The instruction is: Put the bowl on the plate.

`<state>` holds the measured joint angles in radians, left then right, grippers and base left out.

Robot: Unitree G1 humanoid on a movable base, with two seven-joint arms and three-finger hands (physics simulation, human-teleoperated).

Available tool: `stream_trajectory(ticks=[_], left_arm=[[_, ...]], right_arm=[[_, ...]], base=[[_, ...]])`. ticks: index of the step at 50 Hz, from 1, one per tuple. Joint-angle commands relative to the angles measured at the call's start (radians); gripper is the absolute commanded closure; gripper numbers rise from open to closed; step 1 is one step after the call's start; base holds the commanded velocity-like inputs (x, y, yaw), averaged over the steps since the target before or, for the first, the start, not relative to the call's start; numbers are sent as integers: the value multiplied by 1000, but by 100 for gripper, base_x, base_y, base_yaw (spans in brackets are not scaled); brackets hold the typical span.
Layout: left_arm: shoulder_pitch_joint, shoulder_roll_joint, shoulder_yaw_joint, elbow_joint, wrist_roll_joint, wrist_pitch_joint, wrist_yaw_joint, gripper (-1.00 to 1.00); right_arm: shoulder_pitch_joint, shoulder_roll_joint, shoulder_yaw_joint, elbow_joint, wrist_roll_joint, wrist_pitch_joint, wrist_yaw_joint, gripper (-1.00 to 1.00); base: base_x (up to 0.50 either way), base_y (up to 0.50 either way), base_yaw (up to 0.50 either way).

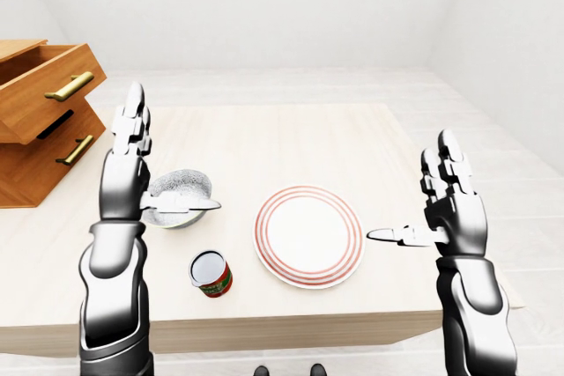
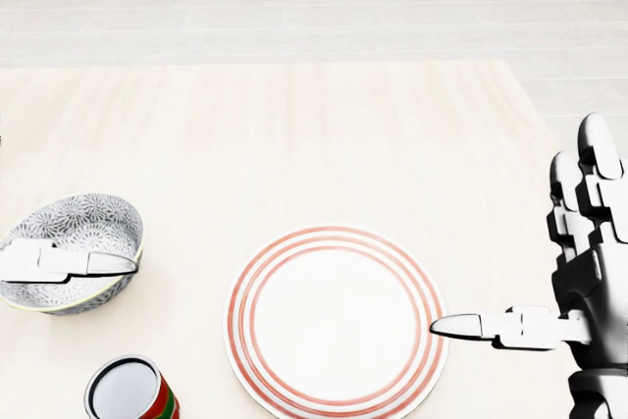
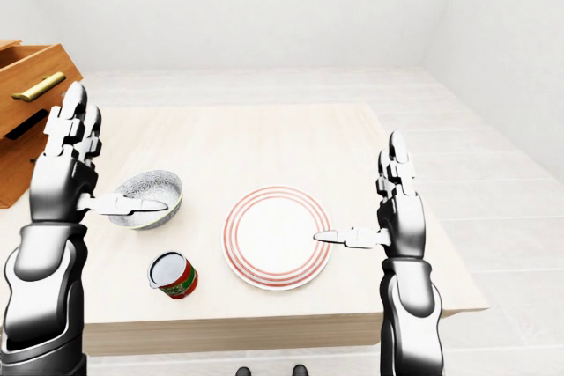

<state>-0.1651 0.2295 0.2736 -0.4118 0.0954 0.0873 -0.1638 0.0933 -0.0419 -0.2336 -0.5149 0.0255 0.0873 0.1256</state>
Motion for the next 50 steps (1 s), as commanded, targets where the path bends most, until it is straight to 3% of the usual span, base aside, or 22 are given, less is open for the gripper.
stream_trajectory(ticks=[1, 20, 40, 50], left_arm=[[-50, 38, -55, 38, 187, 0, -4, -100], [-56, 53, -54, 89, 415, 0, -69, -100], [-72, 70, -83, 298, 669, 0, -43, -100], [-75, 70, -82, 319, 734, 0, -44, -100]], right_arm=[[-5, -6, -1, 51, -5, 0, 3, -100], [6, -6, 4, 66, -11, 0, 7, -100], [9, -5, -2, 66, -12, 0, 12, -100], [5, -8, -13, 66, -4, 0, 14, -100]], base=[[0, 0, 0], [0, 0, 0], [0, 0, 0], [0, 0, 0]])
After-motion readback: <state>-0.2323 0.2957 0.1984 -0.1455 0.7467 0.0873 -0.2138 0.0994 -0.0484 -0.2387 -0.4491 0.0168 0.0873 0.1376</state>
